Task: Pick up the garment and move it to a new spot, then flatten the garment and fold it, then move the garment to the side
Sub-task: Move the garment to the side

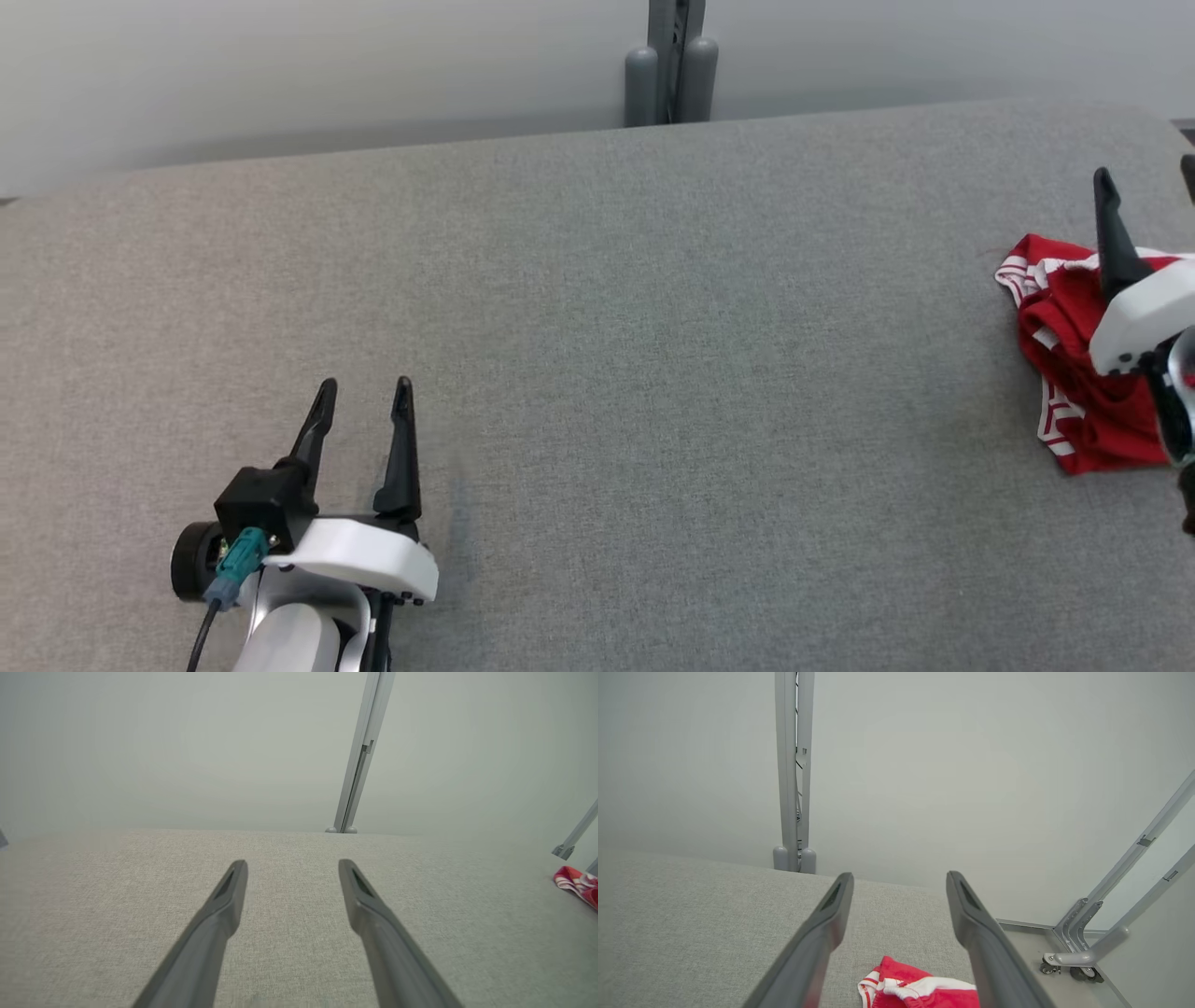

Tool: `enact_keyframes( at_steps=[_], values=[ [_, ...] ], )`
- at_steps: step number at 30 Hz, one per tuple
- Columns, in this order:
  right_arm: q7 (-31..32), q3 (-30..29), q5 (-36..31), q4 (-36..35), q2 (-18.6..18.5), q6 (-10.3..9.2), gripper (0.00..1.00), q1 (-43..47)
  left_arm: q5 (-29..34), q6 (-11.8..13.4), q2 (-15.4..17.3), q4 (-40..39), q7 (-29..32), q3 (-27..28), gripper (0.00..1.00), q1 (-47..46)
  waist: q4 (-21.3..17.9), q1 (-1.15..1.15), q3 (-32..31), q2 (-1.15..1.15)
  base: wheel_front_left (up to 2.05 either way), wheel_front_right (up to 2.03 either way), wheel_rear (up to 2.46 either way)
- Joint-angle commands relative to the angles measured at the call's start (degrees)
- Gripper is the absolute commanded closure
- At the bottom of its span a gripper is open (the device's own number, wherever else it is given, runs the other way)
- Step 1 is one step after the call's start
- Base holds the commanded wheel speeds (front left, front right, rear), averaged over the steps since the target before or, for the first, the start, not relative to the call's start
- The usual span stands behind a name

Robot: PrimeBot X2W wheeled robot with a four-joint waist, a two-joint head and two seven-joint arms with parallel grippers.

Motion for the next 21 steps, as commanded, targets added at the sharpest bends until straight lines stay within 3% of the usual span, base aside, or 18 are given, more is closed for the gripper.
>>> enact_keyframes(
  at_steps=[1, 12, 21],
  values=[
    [-0.7, -0.4, 0.5, -1.0, 0.5, -0.01, 0.0, 1.7, 0.3, 0.5, 0.5, -0.1, -0.2, 0.4, 0.0, 0.5, 0.5, 0.0, -1.1, 0.0, 0.0, 0.0, 0.0],
    [-2.0, -6.7, -0.9, -20.2, 11.3, -0.01, 0.0, 20.8, 1.0, 1.6, 0.4, 1.9, -0.2, 2.1, 0.0, 5.2, 2.6, 0.0, -5.2, 0.0, 0.0, 0.0, 0.0],
    [-1.0, -8.1, -3.3, -31.5, 15.6, -0.01, 0.0, 32.4, 0.1, 1.0, -0.4, 2.6, -0.2, 1.3, 0.0, 6.7, 4.3, 0.0, -7.0, 0.0, 0.0, 0.0, 0.0]
  ],
)
